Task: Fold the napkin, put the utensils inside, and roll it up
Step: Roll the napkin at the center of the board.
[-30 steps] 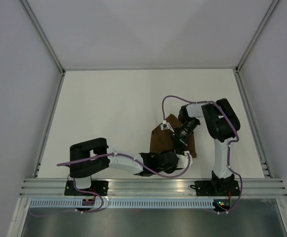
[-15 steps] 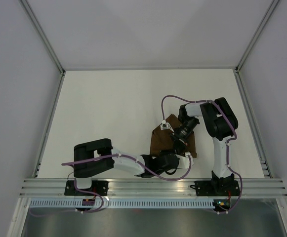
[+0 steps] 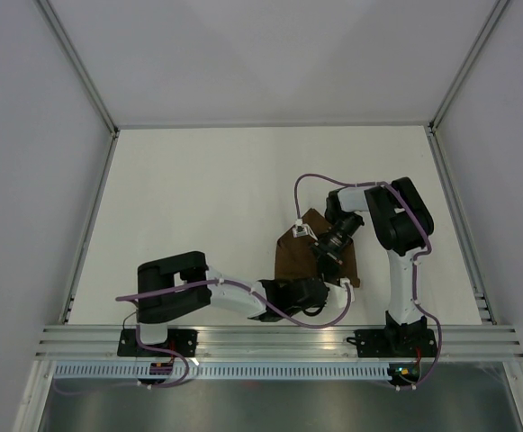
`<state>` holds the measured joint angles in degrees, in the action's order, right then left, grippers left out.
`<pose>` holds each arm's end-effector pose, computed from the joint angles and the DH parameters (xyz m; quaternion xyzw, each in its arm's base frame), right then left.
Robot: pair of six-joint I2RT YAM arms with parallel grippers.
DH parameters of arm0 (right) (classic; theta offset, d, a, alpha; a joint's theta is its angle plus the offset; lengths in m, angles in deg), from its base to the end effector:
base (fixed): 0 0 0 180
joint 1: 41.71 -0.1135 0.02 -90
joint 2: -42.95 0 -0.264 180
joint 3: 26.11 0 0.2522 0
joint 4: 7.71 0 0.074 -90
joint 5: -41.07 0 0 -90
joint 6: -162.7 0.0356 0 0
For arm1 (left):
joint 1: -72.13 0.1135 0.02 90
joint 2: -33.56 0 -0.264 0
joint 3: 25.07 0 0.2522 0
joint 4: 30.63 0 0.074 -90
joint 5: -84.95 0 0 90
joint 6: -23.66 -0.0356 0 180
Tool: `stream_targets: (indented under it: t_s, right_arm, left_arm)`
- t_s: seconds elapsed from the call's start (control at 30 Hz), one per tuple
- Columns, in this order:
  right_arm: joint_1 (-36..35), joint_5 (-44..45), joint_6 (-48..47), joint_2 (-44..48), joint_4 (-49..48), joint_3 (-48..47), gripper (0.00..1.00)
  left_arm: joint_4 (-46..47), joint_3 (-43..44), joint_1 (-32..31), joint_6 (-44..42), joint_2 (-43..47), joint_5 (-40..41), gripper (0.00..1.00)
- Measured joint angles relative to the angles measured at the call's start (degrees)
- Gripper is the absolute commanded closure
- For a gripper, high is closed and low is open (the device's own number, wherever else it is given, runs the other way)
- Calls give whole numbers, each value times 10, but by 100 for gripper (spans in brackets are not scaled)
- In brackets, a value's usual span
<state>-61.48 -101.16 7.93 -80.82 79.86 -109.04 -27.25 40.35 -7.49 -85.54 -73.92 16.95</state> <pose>0.2709 0.1273 0.0930 0.4632 -0.7249 -0.4971 0.1138 0.0798 -0.3616 0.1295 0.6182 0.6384 -0.0653 0.4539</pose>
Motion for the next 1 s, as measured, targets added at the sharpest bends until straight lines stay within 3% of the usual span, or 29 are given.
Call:
stream_targets:
  t_s: [0.2,0.53,0.77,1.0]
  right_arm:
    - [1,19,9,26,10,0,44]
    - [20,63,49,118,-62,0,39]
    - [87,63,102,191,-120,-24,38]
    - [188,42,127,299,-189,-1,37]
  left_arm:
    - [-11,9,20,1,0,-50,91]
    - [-25,24,54,19,0,-133,96]
    - [-30,32,87,47,0,-208,97]
    - [-66,58,147,99,-6,-339,96]
